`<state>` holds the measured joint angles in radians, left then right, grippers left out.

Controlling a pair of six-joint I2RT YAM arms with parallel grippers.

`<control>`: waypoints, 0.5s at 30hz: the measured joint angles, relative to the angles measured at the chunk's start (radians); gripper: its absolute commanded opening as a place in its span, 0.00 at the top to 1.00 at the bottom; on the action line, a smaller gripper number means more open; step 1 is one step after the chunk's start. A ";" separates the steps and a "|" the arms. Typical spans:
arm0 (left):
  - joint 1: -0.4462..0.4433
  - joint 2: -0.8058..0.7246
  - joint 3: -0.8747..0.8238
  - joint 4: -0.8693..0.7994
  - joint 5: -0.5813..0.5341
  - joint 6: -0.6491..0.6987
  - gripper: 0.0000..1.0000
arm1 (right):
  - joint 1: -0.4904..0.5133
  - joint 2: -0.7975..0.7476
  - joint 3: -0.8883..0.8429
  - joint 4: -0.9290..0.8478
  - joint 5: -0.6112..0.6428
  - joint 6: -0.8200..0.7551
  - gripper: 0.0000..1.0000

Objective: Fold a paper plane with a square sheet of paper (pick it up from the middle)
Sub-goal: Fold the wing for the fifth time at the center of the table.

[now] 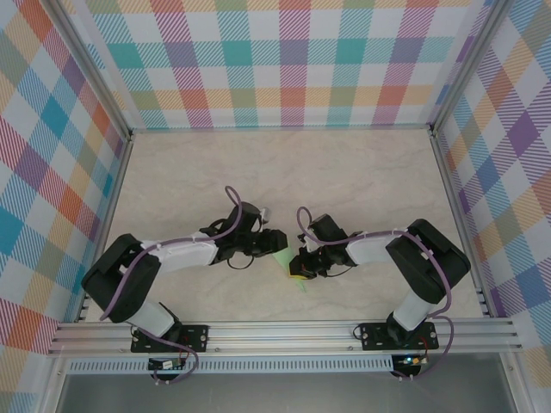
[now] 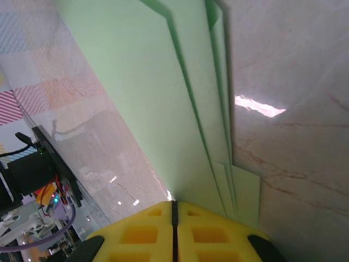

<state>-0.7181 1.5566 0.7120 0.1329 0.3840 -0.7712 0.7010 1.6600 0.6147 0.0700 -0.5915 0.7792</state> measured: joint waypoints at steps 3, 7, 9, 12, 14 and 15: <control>-0.018 0.069 0.000 0.032 0.000 -0.020 0.57 | 0.000 0.000 -0.005 0.014 0.003 0.019 0.91; -0.034 0.123 0.001 0.053 -0.002 -0.034 0.59 | 0.000 0.000 -0.008 0.024 0.003 0.030 0.90; -0.034 0.128 0.006 0.055 -0.013 -0.042 0.60 | 0.000 -0.002 -0.013 0.034 0.002 0.033 0.89; -0.034 0.137 0.013 0.051 -0.023 -0.056 0.61 | 0.000 -0.013 -0.028 0.050 0.003 0.032 0.89; -0.034 0.145 0.022 0.047 -0.025 -0.068 0.61 | 0.000 -0.022 -0.045 0.063 -0.002 0.029 0.88; -0.034 0.148 0.024 0.046 -0.025 -0.076 0.61 | 0.000 -0.027 -0.054 0.068 -0.007 0.025 0.89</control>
<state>-0.7517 1.7046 0.7357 0.1787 0.3592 -0.8467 0.7010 1.6325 0.5606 0.1383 -0.5983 0.8040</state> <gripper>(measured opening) 0.388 0.113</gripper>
